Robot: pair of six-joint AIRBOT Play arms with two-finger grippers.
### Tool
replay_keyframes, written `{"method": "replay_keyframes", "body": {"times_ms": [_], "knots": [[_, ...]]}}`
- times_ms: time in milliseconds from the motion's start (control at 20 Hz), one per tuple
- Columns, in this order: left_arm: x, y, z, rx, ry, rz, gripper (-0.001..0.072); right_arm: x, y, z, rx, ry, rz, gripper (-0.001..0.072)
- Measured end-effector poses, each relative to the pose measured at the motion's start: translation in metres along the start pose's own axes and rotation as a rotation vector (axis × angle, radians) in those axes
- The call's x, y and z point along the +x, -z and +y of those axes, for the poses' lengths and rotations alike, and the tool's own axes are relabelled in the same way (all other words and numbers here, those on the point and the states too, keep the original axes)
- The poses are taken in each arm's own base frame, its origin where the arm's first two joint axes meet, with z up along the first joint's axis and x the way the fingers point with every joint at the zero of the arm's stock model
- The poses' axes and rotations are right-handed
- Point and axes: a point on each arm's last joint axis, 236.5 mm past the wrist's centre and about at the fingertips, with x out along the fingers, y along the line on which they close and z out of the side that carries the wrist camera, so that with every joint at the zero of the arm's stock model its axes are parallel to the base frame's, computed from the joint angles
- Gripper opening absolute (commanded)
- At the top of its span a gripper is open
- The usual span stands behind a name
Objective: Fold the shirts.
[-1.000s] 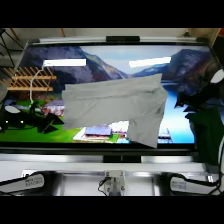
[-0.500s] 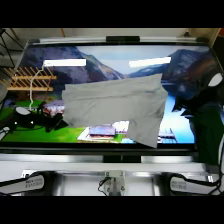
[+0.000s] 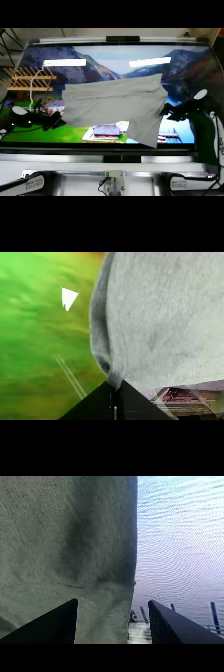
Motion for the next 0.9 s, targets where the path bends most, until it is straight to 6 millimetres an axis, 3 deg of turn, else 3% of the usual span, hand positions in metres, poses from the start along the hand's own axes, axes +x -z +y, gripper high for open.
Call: {"method": "replay_keyframes", "body": {"times_ms": [150, 350, 400, 500, 600, 700, 800, 900], "knots": [[-0.002, 0.001, -0.003, 0.002, 0.006, -0.001, 0.0040, 0.015, 0.000, -0.001, 0.029, -0.023, 0.022, 0.0091], [-0.008, -0.006, -0.009, 0.023, 0.014, -0.017, 0.0036, 0.020, -0.002, 0.002, 0.017, -0.035, 0.019, 0.0062], [-0.015, -0.013, -0.014, 0.046, 0.020, -0.035, 0.0036, 0.014, -0.009, 0.002, -0.015, -0.021, -0.012, 0.0062], [-0.045, -0.037, -0.039, 0.121, 0.045, -0.109, 0.0035, -0.025, -0.030, 0.018, -0.099, -0.022, -0.130, 0.0062], [-0.105, -0.070, -0.086, 0.256, 0.081, -0.260, 0.0036, -0.090, -0.052, 0.053, -0.221, -0.040, -0.298, 0.0062], [-0.201, -0.091, -0.155, 0.434, 0.123, -0.495, 0.0036, -0.191, -0.073, 0.095, -0.370, -0.027, -0.576, 0.0062], [-0.319, -0.080, -0.225, 0.620, 0.149, -0.785, 0.0036, -0.315, -0.063, 0.143, -0.519, 0.001, -0.907, 0.0062], [-0.431, -0.034, -0.274, 0.767, 0.138, -1.074, 0.0036, -0.434, -0.019, 0.175, -0.626, 0.074, -1.239, 0.0062]]}}
